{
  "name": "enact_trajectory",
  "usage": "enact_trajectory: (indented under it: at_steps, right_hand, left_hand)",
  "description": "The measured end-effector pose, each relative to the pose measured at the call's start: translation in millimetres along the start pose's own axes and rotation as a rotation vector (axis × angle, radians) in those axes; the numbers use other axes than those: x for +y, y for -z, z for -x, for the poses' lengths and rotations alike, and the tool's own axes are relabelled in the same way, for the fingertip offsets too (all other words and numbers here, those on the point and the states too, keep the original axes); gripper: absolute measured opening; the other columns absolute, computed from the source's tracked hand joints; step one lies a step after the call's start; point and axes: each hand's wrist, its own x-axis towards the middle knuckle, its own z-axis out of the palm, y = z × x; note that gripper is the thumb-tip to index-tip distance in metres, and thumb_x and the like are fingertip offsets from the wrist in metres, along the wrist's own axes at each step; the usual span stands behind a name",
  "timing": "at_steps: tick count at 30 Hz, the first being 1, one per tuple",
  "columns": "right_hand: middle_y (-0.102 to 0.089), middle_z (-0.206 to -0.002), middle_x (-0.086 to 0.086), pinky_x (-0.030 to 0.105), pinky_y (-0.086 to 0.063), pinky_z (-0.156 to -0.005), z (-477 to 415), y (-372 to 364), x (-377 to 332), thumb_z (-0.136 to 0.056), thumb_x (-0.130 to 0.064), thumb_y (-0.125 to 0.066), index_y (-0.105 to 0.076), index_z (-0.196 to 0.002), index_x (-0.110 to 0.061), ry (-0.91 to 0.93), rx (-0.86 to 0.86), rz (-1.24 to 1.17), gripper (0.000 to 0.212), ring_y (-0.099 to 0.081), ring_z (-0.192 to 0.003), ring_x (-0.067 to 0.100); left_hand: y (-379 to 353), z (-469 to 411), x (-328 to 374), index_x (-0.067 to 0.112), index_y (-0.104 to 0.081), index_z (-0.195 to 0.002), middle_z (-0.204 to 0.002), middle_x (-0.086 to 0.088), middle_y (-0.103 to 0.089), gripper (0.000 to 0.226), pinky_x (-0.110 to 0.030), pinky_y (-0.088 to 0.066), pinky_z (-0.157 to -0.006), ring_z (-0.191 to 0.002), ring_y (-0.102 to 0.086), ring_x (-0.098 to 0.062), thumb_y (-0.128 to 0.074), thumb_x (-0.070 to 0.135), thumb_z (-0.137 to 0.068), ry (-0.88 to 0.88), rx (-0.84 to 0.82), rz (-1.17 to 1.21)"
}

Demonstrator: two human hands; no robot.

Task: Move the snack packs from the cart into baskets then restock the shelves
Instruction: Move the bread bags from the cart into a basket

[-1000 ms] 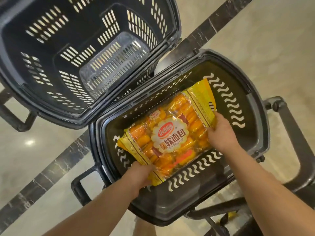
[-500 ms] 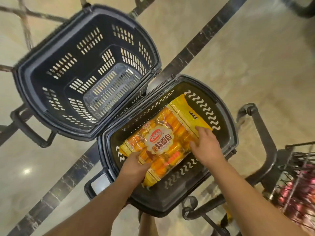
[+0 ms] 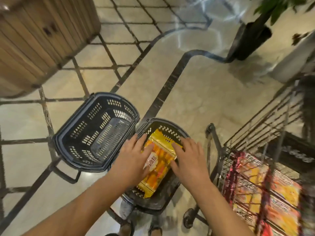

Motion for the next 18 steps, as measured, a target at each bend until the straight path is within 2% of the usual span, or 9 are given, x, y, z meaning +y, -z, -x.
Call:
enact_trajectory:
  at_steps: [2,3,6,9,11,14,18]
  right_hand:
    - [-0.041,-0.157,0.007,0.054,-0.02,-0.123,24,25,-3,-0.089,-0.04,-0.069,-0.05,-0.146,-0.028,-0.011,0.014,-0.012,0.062,-0.031,-0.148,0.031]
    - [-0.035,-0.16,0.007,0.053,-0.016,-0.124,41,40,-2,-0.091,-0.042,-0.066,-0.045,-0.149,-0.03,-0.028,0.026,-0.022,0.063,-0.025,-0.15,0.03]
    - [-0.018,-0.167,0.001,0.049,-0.002,-0.126,89,72,5,-0.098,-0.048,-0.052,-0.03,-0.156,-0.034,-0.077,0.089,-0.06,0.064,-0.009,-0.155,0.025]
    - [-0.018,-0.167,-0.001,0.047,0.005,-0.125,122,86,11,-0.097,-0.049,-0.052,-0.029,-0.157,-0.036,-0.122,0.159,-0.114,0.065,-0.011,-0.155,0.024]
    - [-0.025,-0.165,0.001,0.049,0.001,-0.124,140,93,15,-0.095,-0.047,-0.057,-0.035,-0.154,-0.034,-0.142,0.173,-0.1,0.065,-0.018,-0.154,0.026]
    - [-0.037,-0.16,0.003,0.053,-0.013,-0.125,171,104,24,-0.092,-0.044,-0.062,-0.046,-0.149,-0.032,-0.171,0.241,-0.109,0.061,-0.028,-0.15,0.028]
    - [-0.048,-0.152,0.005,0.056,-0.025,-0.12,214,109,38,-0.082,-0.045,-0.072,-0.056,-0.141,-0.031,-0.259,0.293,-0.107,0.062,-0.039,-0.143,0.03]
  left_hand:
    - [20,16,14,0.021,-0.056,-0.147,-0.153,-0.019,-0.05,0.088,-0.06,-0.042,-0.111,-0.142,-0.045,-0.045,-0.085,0.05,-0.07,-0.03,0.054,-0.073]
    - [34,26,24,0.022,-0.059,-0.144,-0.15,-0.018,-0.053,0.088,-0.06,-0.042,-0.108,-0.139,-0.049,-0.044,-0.087,0.051,-0.066,-0.053,0.087,-0.119]
    - [68,55,56,0.027,-0.049,-0.151,-0.161,-0.013,-0.04,0.082,-0.058,-0.03,-0.116,-0.148,-0.037,-0.042,-0.074,0.057,-0.079,-0.095,0.127,-0.214]
    - [84,72,78,0.027,-0.049,-0.151,-0.162,-0.014,-0.038,0.079,-0.062,-0.034,-0.116,-0.149,-0.034,-0.043,-0.071,0.059,-0.082,-0.106,0.171,-0.265]
    - [89,81,95,0.026,-0.052,-0.149,-0.159,-0.016,-0.043,0.08,-0.064,-0.042,-0.111,-0.145,-0.04,-0.045,-0.072,0.061,-0.079,-0.129,0.175,-0.281]
    - [97,92,121,0.025,-0.057,-0.145,-0.155,-0.017,-0.048,0.081,-0.065,-0.046,-0.106,-0.139,-0.047,-0.047,-0.075,0.062,-0.075,-0.199,0.2,-0.305]
    - [103,106,152,0.029,-0.052,-0.149,-0.159,-0.015,-0.043,0.077,-0.063,-0.036,-0.113,-0.144,-0.04,-0.046,-0.069,0.063,-0.081,-0.275,0.208,-0.302]
